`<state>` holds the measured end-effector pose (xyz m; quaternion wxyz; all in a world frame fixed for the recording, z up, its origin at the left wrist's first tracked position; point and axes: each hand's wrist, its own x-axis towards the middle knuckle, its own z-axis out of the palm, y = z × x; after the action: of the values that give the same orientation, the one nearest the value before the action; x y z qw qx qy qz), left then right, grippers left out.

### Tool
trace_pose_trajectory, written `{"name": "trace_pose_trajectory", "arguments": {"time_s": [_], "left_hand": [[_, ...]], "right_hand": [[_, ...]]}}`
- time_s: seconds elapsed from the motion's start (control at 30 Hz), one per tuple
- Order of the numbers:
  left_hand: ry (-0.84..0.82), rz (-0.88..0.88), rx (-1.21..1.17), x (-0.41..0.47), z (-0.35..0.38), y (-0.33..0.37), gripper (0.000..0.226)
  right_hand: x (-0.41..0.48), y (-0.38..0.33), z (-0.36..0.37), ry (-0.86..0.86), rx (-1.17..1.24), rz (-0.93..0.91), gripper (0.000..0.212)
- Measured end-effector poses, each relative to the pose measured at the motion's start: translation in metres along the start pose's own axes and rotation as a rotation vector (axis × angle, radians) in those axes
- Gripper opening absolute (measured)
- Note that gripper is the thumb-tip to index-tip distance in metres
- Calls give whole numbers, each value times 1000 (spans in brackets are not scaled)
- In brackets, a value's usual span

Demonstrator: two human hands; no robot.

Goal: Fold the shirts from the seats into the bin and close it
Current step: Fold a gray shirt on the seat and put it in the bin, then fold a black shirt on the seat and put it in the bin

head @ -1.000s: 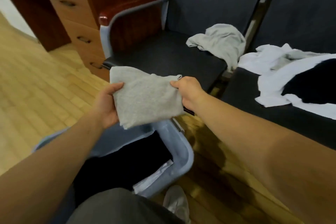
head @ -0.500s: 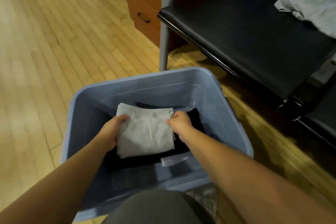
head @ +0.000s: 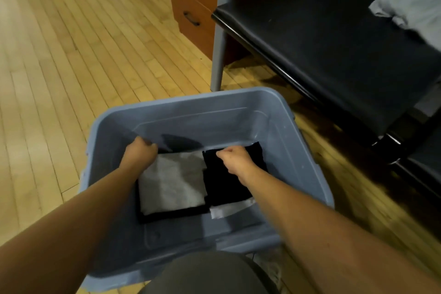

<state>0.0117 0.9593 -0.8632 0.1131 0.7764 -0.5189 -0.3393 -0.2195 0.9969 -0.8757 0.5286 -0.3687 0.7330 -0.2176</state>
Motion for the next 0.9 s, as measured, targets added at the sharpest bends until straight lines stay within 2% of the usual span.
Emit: {"name": "trace_pose_trajectory", "arguments": {"time_s": [0.1, 0.2, 0.3, 0.43, 0.6, 0.7, 0.9], "left_hand": [[-22, 142, 16, -2, -15, 55, 20], [-167, 263, -129, -22, -36, 125, 21], [-291, 387, -102, -52, -60, 204, 16], [-311, 536, -108, -102, -69, 303, 21], [-381, 753, -23, -179, -19, 390, 20], [-501, 836, 42, -221, 28, 424, 17], [-650, 903, 56, -276, 127, 463, 18]], "right_hand": [[-13, -34, -41, 91, -7, -79, 19], [-40, -78, -92, 117, 104, -112, 9], [-76, -123, -153, 126, 243, -197, 11], [-123, -143, -242, 307, 206, -324, 14], [-173, -98, -347, 547, 150, -313, 23], [-197, -50, -403, 652, 157, -257, 9], [-222, 53, -477, 845, 107, -69, 4]]}}
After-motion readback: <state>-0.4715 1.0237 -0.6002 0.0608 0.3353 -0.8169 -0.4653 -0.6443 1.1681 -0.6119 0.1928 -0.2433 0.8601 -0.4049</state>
